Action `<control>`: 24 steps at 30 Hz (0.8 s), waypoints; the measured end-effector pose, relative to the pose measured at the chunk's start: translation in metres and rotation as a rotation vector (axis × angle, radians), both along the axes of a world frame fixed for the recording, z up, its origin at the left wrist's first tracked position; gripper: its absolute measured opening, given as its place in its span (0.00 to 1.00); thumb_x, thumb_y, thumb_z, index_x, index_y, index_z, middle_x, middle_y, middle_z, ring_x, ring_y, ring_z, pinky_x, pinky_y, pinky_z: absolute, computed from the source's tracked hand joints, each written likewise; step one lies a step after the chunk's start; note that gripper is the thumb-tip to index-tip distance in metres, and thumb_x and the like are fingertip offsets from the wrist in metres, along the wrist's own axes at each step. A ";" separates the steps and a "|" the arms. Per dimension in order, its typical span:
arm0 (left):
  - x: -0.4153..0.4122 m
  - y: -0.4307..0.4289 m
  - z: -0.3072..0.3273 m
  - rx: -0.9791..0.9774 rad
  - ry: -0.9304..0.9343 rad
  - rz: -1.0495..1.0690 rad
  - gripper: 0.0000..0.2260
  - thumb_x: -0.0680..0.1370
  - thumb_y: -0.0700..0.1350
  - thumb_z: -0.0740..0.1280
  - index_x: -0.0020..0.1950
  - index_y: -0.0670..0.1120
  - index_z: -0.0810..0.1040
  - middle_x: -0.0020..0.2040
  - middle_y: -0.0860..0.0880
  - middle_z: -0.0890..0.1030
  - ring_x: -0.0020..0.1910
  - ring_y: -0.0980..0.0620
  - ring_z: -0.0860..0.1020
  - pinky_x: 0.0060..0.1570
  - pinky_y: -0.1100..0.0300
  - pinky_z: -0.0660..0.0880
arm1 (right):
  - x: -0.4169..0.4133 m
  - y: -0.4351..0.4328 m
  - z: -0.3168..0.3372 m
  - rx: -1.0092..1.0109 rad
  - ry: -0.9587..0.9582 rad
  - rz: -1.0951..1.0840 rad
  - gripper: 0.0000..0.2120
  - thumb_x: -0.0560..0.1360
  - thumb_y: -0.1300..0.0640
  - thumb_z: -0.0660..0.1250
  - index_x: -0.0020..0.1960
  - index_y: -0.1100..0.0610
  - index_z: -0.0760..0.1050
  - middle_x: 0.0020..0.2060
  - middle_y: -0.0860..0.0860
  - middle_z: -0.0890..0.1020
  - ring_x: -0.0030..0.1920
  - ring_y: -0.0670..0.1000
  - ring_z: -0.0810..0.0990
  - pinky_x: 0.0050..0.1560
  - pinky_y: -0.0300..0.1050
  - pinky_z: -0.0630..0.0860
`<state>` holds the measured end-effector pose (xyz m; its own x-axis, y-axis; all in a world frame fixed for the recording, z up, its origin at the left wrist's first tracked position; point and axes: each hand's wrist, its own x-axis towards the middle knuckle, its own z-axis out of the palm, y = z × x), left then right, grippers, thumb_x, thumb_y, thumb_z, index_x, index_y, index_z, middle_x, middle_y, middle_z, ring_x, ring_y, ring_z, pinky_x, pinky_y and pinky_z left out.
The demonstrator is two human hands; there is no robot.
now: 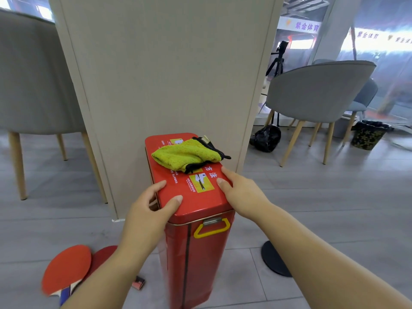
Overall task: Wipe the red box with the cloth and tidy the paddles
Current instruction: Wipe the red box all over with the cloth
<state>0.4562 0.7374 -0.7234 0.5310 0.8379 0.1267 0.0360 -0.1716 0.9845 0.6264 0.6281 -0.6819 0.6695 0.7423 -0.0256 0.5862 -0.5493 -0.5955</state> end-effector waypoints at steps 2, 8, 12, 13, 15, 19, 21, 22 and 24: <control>-0.005 0.002 -0.002 -0.033 -0.028 -0.012 0.21 0.71 0.47 0.73 0.64 0.55 0.74 0.59 0.49 0.78 0.55 0.53 0.78 0.44 0.66 0.74 | -0.008 -0.003 0.001 0.010 -0.019 -0.007 0.25 0.81 0.43 0.51 0.76 0.48 0.55 0.68 0.54 0.72 0.62 0.56 0.74 0.60 0.53 0.74; -0.025 0.012 0.003 -0.150 -0.098 -0.054 0.20 0.74 0.40 0.69 0.64 0.50 0.72 0.50 0.51 0.82 0.41 0.62 0.82 0.39 0.69 0.78 | -0.038 -0.019 0.002 0.050 -0.120 -0.010 0.26 0.80 0.44 0.55 0.75 0.52 0.59 0.67 0.54 0.73 0.63 0.56 0.73 0.61 0.48 0.72; -0.032 0.024 0.004 -0.214 -0.069 -0.080 0.16 0.74 0.39 0.69 0.62 0.44 0.74 0.50 0.48 0.82 0.37 0.61 0.81 0.39 0.69 0.78 | -0.061 -0.041 0.005 0.077 -0.106 -0.019 0.28 0.79 0.43 0.57 0.75 0.53 0.59 0.67 0.52 0.73 0.64 0.53 0.72 0.60 0.45 0.71; -0.033 0.026 0.003 -0.208 -0.049 -0.095 0.15 0.74 0.40 0.69 0.61 0.43 0.76 0.49 0.48 0.83 0.37 0.60 0.81 0.39 0.68 0.78 | -0.066 -0.046 0.005 0.070 -0.100 -0.018 0.29 0.79 0.42 0.57 0.75 0.54 0.58 0.67 0.52 0.73 0.64 0.53 0.73 0.59 0.45 0.71; -0.034 0.030 0.003 -0.189 -0.028 -0.114 0.14 0.73 0.41 0.69 0.58 0.43 0.79 0.43 0.50 0.84 0.34 0.60 0.80 0.36 0.69 0.77 | -0.074 -0.054 0.006 0.043 -0.107 -0.010 0.29 0.79 0.42 0.56 0.76 0.54 0.58 0.66 0.52 0.74 0.63 0.53 0.73 0.58 0.44 0.72; -0.035 0.029 0.004 -0.115 -0.021 -0.079 0.08 0.73 0.42 0.70 0.52 0.45 0.82 0.32 0.56 0.82 0.29 0.63 0.77 0.32 0.70 0.75 | -0.076 -0.064 0.009 0.015 -0.114 0.021 0.28 0.79 0.42 0.56 0.74 0.55 0.60 0.61 0.52 0.78 0.58 0.53 0.77 0.55 0.45 0.73; -0.036 0.025 0.004 -0.090 -0.030 -0.053 0.07 0.73 0.43 0.70 0.50 0.48 0.82 0.32 0.57 0.83 0.30 0.63 0.78 0.33 0.71 0.76 | -0.073 -0.066 0.010 0.010 -0.108 0.046 0.27 0.79 0.41 0.56 0.73 0.55 0.63 0.58 0.52 0.79 0.55 0.52 0.77 0.52 0.44 0.74; -0.036 0.024 0.004 -0.081 -0.033 -0.041 0.07 0.73 0.43 0.70 0.50 0.49 0.82 0.32 0.57 0.83 0.30 0.63 0.78 0.34 0.71 0.76 | -0.071 -0.067 0.009 0.008 -0.108 0.057 0.27 0.78 0.41 0.56 0.72 0.54 0.63 0.58 0.51 0.79 0.55 0.52 0.77 0.52 0.44 0.74; -0.036 0.020 0.005 -0.078 -0.037 -0.027 0.06 0.73 0.43 0.70 0.49 0.49 0.82 0.33 0.57 0.83 0.31 0.63 0.78 0.35 0.71 0.77 | -0.065 -0.070 0.006 0.015 -0.118 0.074 0.30 0.77 0.38 0.57 0.74 0.52 0.61 0.54 0.50 0.81 0.54 0.51 0.78 0.54 0.46 0.76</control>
<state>0.4200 0.7570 -0.7188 0.5496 0.8314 0.0815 -0.0038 -0.0951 0.9955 0.5615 0.5584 -0.6763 0.6103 0.7898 0.0616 0.6913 -0.4929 -0.5284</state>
